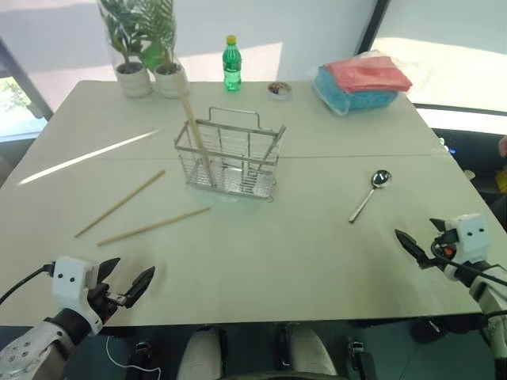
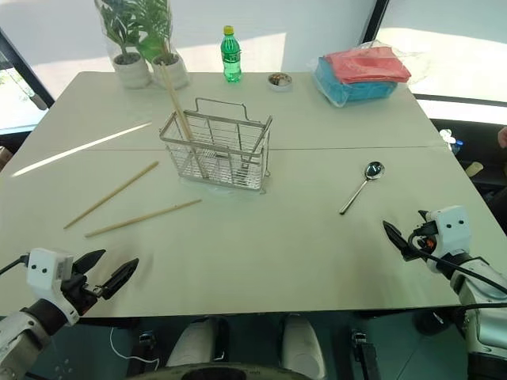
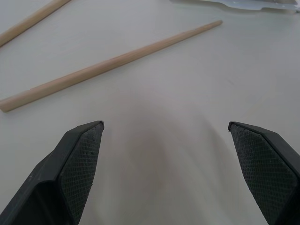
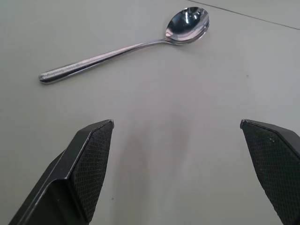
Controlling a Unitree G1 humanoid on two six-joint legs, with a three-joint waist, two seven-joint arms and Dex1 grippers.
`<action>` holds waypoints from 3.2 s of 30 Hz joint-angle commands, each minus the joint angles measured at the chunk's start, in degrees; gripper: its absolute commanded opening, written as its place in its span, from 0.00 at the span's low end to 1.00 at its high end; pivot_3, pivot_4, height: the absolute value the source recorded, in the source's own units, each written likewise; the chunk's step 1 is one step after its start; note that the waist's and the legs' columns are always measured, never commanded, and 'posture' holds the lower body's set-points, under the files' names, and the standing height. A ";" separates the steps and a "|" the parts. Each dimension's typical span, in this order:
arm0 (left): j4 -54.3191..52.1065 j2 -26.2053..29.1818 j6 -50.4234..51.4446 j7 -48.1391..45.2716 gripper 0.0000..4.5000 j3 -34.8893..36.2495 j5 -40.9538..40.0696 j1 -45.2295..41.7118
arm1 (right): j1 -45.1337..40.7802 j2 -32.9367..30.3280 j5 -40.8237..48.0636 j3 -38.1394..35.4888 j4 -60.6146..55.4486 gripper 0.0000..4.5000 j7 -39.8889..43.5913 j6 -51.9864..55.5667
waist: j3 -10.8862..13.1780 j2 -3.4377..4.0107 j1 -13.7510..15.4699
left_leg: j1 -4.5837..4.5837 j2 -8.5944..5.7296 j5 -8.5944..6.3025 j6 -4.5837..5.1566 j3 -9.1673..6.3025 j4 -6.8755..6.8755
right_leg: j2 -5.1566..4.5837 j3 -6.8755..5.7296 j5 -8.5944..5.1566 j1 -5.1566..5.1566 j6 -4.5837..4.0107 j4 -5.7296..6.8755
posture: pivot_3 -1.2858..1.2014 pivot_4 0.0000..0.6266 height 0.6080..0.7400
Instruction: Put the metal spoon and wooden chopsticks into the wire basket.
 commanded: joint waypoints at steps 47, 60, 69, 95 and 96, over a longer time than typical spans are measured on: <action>11.06 29.04 27.20 -1.75 1.00 -5.05 -30.27 -54.57 | -33.66 0.27 3.14 5.56 -15.93 1.00 -24.04 54.64 | 0.00 -0.02 0.01 | 0.03 -0.04 0.04 0.02 -0.05 0.11 | 0.26 0.01 0.11 0.21 -0.11 0.53 | 0.52 0.24 0.87; 11.97 27.30 24.98 -11.57 1.00 -17.69 -28.26 -64.70 | -50.09 12.10 -4.28 5.23 -7.16 1.00 -36.78 75.03 | 0.01 -0.01 -0.08 | -0.04 0.02 0.04 0.04 -0.12 0.04 | 0.44 0.03 0.08 0.07 -0.06 0.69 | 0.52 0.24 0.87; 12.23 29.39 24.23 -19.44 1.00 -21.42 -25.07 -65.16 | -55.11 13.16 -8.40 6.88 6.07 1.00 -37.49 71.21 | 0.03 0.00 -0.18 | -0.04 0.01 0.05 0.04 -0.13 0.00 | 0.46 0.06 0.08 0.04 -0.05 0.72 | 0.52 0.24 0.87; 12.01 29.14 25.36 -19.64 1.00 -20.85 -25.03 -67.19 | -67.87 13.12 -10.27 5.95 52.36 0.35 -43.80 42.93 | -0.10 -0.23 -0.04 | 0.07 0.02 0.05 0.05 -0.18 0.10 | 0.49 0.12 0.08 0.24 -0.04 0.74 | 0.52 0.24 0.87; 12.16 29.14 25.39 -19.65 1.00 -20.88 -25.04 -67.38 | -67.84 13.12 -10.11 5.96 52.41 0.23 -43.93 42.94 | -0.10 -0.23 0.03 | 0.07 0.01 0.05 0.05 -0.18 0.10 | 0.49 0.12 0.08 0.26 -0.05 0.72 | 0.52 0.24 0.87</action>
